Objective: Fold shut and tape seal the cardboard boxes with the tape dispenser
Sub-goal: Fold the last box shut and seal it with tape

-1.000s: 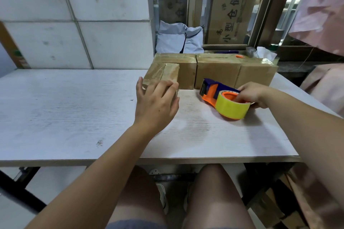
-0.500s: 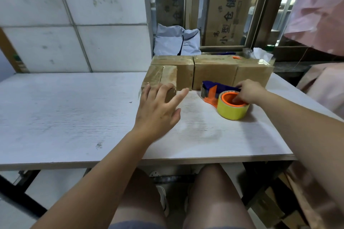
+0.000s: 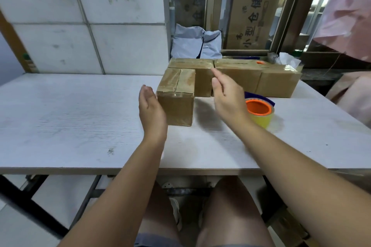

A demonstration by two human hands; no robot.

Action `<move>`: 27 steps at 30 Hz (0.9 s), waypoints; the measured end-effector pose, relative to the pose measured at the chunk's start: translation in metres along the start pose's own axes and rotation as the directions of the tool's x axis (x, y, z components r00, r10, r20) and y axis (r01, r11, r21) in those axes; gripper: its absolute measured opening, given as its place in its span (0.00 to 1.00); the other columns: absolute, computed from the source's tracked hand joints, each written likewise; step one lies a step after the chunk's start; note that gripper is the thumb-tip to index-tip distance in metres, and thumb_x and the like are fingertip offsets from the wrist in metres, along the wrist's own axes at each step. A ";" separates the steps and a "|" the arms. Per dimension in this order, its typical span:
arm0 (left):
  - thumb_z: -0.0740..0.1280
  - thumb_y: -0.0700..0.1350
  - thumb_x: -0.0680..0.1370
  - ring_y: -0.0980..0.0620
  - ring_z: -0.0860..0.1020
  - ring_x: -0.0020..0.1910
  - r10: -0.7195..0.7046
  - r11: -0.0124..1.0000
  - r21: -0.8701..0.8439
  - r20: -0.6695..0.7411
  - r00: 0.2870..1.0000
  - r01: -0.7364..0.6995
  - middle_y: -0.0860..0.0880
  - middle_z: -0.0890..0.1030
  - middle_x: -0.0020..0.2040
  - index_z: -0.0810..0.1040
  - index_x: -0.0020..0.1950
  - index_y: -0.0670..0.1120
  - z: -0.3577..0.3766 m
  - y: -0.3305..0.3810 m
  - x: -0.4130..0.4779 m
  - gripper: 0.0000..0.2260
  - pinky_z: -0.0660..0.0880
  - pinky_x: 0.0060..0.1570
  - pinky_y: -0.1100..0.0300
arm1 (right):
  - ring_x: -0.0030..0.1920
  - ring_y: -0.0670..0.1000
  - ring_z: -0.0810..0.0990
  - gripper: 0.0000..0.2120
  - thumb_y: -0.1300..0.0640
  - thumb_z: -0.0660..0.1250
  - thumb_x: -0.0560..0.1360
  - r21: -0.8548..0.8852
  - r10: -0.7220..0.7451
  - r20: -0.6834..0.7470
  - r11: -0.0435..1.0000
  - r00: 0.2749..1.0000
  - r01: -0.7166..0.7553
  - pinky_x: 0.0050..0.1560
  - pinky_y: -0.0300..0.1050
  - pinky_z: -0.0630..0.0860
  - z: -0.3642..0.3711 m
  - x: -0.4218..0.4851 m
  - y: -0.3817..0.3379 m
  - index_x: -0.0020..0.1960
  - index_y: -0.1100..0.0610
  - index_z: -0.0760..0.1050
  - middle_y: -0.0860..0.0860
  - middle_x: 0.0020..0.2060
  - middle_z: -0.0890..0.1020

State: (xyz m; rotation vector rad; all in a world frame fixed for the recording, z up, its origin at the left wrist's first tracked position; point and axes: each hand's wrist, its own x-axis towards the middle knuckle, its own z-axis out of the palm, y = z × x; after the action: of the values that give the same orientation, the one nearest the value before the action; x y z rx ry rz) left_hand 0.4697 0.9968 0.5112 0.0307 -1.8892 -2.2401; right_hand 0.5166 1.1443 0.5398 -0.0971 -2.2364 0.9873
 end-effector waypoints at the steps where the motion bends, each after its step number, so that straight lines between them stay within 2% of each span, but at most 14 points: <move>1: 0.48 0.58 0.83 0.58 0.68 0.68 -0.005 1.000 0.001 -0.004 1.000 0.005 0.55 0.71 0.70 0.65 0.73 0.51 0.000 0.000 -0.001 0.22 0.62 0.67 0.60 | 0.71 0.49 0.65 0.20 0.57 0.54 0.83 0.027 0.007 0.003 1.000 1.000 -0.007 0.68 0.35 0.58 0.011 -0.009 -0.002 0.73 0.59 0.64 0.52 0.70 0.70; 3: 0.48 0.58 0.82 0.56 0.70 0.67 0.006 1.000 0.020 -0.008 1.000 -0.006 0.54 0.73 0.68 0.69 0.71 0.49 -0.001 -0.003 -0.003 0.23 0.63 0.65 0.62 | 0.73 0.48 0.61 0.23 0.54 0.52 0.83 0.073 0.049 0.042 0.996 0.998 -0.052 0.70 0.36 0.55 0.029 -0.026 -0.006 0.76 0.57 0.57 0.52 0.73 0.66; 5: 0.48 0.59 0.82 0.56 0.70 0.67 0.016 1.000 0.025 -0.002 1.000 -0.016 0.54 0.74 0.67 0.70 0.70 0.50 -0.001 -0.007 -0.006 0.23 0.64 0.67 0.59 | 0.74 0.49 0.60 0.24 0.52 0.51 0.83 0.128 0.101 0.083 0.986 0.991 -0.111 0.72 0.40 0.56 0.042 -0.038 -0.006 0.77 0.55 0.52 0.52 0.74 0.64; 7: 0.48 0.59 0.82 0.56 0.71 0.67 0.023 0.999 0.029 0.006 1.000 -0.023 0.54 0.74 0.67 0.71 0.69 0.51 -0.001 -0.011 -0.007 0.23 0.65 0.68 0.57 | 0.75 0.48 0.59 0.25 0.52 0.51 0.83 0.199 0.146 0.113 0.966 0.983 -0.166 0.74 0.44 0.57 0.049 -0.042 -0.006 0.78 0.53 0.50 0.50 0.75 0.61; 9: 0.48 0.60 0.82 0.56 0.71 0.67 0.039 0.997 0.058 0.035 0.999 -0.041 0.55 0.75 0.67 0.72 0.69 0.52 -0.002 -0.015 -0.009 0.23 0.65 0.69 0.56 | 0.75 0.48 0.58 0.25 0.53 0.52 0.83 0.249 0.171 0.136 0.948 0.976 -0.201 0.74 0.44 0.56 0.053 -0.043 -0.005 0.78 0.53 0.50 0.49 0.76 0.58; 13: 0.49 0.57 0.83 0.56 0.70 0.67 0.094 0.981 0.158 0.093 0.991 -0.108 0.55 0.73 0.68 0.70 0.71 0.52 -0.004 -0.016 -0.015 0.21 0.65 0.68 0.57 | 0.76 0.47 0.55 0.27 0.59 0.53 0.82 0.274 0.183 0.185 0.934 0.966 -0.229 0.70 0.35 0.54 0.058 -0.046 -0.004 0.78 0.52 0.46 0.47 0.77 0.55; 17: 0.51 0.56 0.83 0.57 0.72 0.65 0.118 0.972 0.188 0.126 0.985 -0.141 0.57 0.76 0.65 0.72 0.70 0.53 -0.009 -0.018 -0.010 0.20 0.68 0.66 0.56 | 0.75 0.45 0.56 0.36 0.71 0.54 0.75 0.341 0.193 0.204 0.905 0.960 -0.254 0.73 0.42 0.58 0.057 -0.046 0.003 0.78 0.48 0.50 0.45 0.76 0.59; 19: 0.50 0.57 0.83 0.58 0.74 0.61 0.121 0.973 0.182 0.107 0.987 -0.139 0.57 0.78 0.61 0.74 0.67 0.54 -0.010 -0.019 -0.010 0.19 0.71 0.61 0.60 | 0.74 0.45 0.58 0.39 0.75 0.53 0.72 0.362 0.219 0.202 0.889 0.954 -0.281 0.70 0.38 0.62 0.056 -0.044 0.006 0.77 0.47 0.53 0.45 0.75 0.61; 21: 0.52 0.55 0.83 0.58 0.75 0.58 0.139 0.970 0.188 0.089 0.986 -0.153 0.58 0.80 0.57 0.76 0.64 0.54 -0.010 -0.018 -0.012 0.17 0.72 0.57 0.62 | 0.73 0.45 0.60 0.40 0.76 0.53 0.72 0.386 0.251 0.192 0.870 0.949 -0.308 0.60 0.28 0.65 0.055 -0.043 0.006 0.76 0.46 0.55 0.45 0.74 0.63; 23: 0.55 0.54 0.82 0.56 0.77 0.57 0.146 0.967 0.194 0.103 0.984 -0.164 0.57 0.81 0.55 0.80 0.59 0.55 -0.010 -0.018 -0.009 0.15 0.73 0.57 0.59 | 0.73 0.45 0.61 0.39 0.76 0.53 0.72 0.385 0.252 0.181 0.871 0.951 -0.304 0.57 0.27 0.64 0.054 -0.042 0.005 0.77 0.46 0.55 0.46 0.73 0.64; 25: 0.55 0.57 0.80 0.54 0.79 0.55 0.121 0.981 0.132 0.142 0.982 -0.140 0.55 0.83 0.51 0.81 0.50 0.59 -0.015 -0.015 -0.002 0.15 0.74 0.58 0.55 | 0.70 0.42 0.63 0.38 0.74 0.55 0.74 0.387 0.238 0.191 0.873 0.952 -0.296 0.54 0.24 0.65 0.051 -0.041 0.005 0.77 0.47 0.54 0.44 0.71 0.65; 27: 0.51 0.60 0.81 0.55 0.79 0.56 0.077 0.997 0.014 0.217 0.973 -0.082 0.51 0.82 0.54 0.81 0.53 0.53 -0.022 -0.009 0.005 0.21 0.73 0.62 0.56 | 0.66 0.38 0.64 0.33 0.70 0.58 0.75 0.408 0.201 0.174 0.876 0.964 -0.256 0.49 0.20 0.65 0.044 -0.040 0.004 0.76 0.48 0.57 0.40 0.66 0.67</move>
State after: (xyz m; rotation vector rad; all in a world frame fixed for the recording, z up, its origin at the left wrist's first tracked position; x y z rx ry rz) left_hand 0.4669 0.9760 0.4988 -0.2926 -1.9836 -2.2463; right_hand 0.5195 1.1062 0.4938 -0.1075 -2.0955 1.6363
